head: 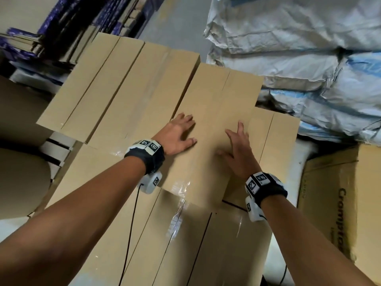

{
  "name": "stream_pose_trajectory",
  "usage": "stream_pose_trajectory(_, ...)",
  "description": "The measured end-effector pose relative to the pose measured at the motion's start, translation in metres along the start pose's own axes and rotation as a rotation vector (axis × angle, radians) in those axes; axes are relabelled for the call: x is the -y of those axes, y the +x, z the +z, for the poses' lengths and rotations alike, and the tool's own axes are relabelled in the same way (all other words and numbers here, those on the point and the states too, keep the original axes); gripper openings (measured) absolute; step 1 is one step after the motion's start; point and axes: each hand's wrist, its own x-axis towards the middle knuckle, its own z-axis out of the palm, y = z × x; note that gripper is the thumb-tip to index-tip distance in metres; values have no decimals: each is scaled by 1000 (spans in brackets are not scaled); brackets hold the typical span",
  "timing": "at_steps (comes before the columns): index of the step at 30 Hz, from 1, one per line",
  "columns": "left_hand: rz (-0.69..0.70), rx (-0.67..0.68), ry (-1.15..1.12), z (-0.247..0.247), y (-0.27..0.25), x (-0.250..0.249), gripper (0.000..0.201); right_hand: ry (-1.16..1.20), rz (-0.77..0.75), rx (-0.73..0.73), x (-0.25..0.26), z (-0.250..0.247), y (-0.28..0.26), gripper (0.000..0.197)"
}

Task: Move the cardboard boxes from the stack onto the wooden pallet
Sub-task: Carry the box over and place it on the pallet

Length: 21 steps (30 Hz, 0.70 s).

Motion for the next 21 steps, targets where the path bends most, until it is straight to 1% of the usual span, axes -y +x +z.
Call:
stream_pose_trajectory(2, -21, 19, 22, 3, -21, 11, 82, 38, 66, -39, 8, 2, -13, 81)
stream_pose_trajectory(4, -63, 62, 48, 4, -44, 24, 95, 74, 91, -77, 17, 6, -33, 83)
stream_pose_trajectory(6, -101, 155, 99, 7, -69, 40, 112, 117, 111, -93, 26, 13, -54, 84)
stream_pose_trajectory(8, -121, 257, 153, 11, -91, 58, 131, 179, 173, -103, 34, 23, -67, 89)
stream_pose_trajectory(11, -102, 338, 232, 18, -111, 81, 150, 285, 267, -139, 40, 35, -73, 95)
stream_pose_trajectory(14, -87, 357, 305, 20, -114, 92, 153, 291, 284, -159, 40, 36, -70, 97)
stream_pose_trajectory(21, -67, 343, 340, 19, -112, 96, 145, 246, 292, -110, 41, 23, -65, 95)
